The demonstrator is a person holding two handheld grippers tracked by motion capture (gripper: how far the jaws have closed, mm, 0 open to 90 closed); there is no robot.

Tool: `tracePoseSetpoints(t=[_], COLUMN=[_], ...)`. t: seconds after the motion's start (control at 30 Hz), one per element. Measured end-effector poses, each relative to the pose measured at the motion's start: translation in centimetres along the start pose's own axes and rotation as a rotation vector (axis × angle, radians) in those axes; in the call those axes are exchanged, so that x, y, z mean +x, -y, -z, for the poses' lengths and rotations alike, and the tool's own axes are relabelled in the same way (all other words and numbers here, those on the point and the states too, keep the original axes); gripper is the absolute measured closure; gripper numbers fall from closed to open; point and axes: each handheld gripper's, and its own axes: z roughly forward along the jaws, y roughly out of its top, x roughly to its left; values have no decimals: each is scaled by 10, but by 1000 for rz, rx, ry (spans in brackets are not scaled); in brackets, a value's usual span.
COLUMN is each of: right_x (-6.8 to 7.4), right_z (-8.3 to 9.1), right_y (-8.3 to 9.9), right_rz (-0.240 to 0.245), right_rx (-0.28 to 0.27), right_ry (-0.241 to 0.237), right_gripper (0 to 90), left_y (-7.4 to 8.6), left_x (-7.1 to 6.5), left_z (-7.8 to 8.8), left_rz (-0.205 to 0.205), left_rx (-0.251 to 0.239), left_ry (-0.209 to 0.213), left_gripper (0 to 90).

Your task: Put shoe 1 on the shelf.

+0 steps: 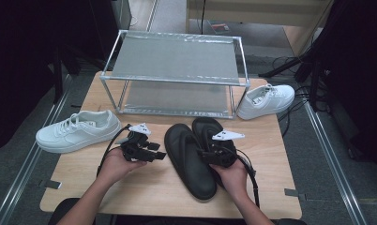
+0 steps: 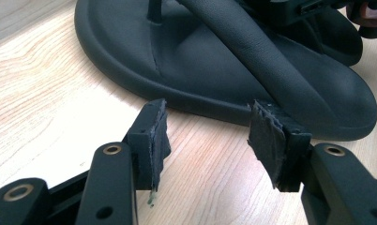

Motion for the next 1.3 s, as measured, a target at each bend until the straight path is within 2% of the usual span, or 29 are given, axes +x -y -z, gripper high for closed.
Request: tracePoseSetpoints(t=[0.07, 0.23, 0.43, 0.47, 0.5, 0.53, 0.7, 0.8, 0.9, 0.97, 1.1, 1.2, 1.3], right_x=[0, 0, -2, -3, -3, -5, -6, -5, -4, -5, -5, -6, -7], right_z=[-1, -1, 0, 1, 1, 2, 2, 4, 7, 9, 11, 14, 16], right_y=[0, 0, -1, -2, -2, -3, -4, -5, -5, -6, -7, -9, -11], right_rz=[5, -22, -60, -79, -79, -99, -115, -116, -101, -91, -109, -90, -101], right_rx=[0, 5, 22, 32, 32, 40, 46, 53, 32, 32, 23, 17, 10], right_ry=[10, 1, -9, -28, -28, -30, -32, -22, -3, -7, -14, -4, -8], right_gripper=[527, 566, 637, 677, 677, 687, 703, 733, 759, 760, 761, 762, 761], left_y=[0, 0, 0, 0, 0, 0, 0, 0, 0, 0, 0, 1, 1], left_x=[0, 2, 2, 1, 1, 0, 1, 2, 2, 2, 3, 3, 3], left_z=[1, 1, 2, 2, 3, 3, 3, 3, 4, 4, 4, 5, 6], left_rz=[0, 5, 11, 8, 5, 4, 11, 11, 10, 10, 8, 13, 17], left_rx=[-1, -3, -12, -16, -17, -22, -21, -21, -22, -23, -21, -23, -26], left_ry=[-1, -4, 10, 8, 9, 13, 11, 11, 10, 11, 8, 7, 7], left_gripper=[474, 473, 468, 468, 468, 468, 468, 468, 468, 468, 468, 467, 466])
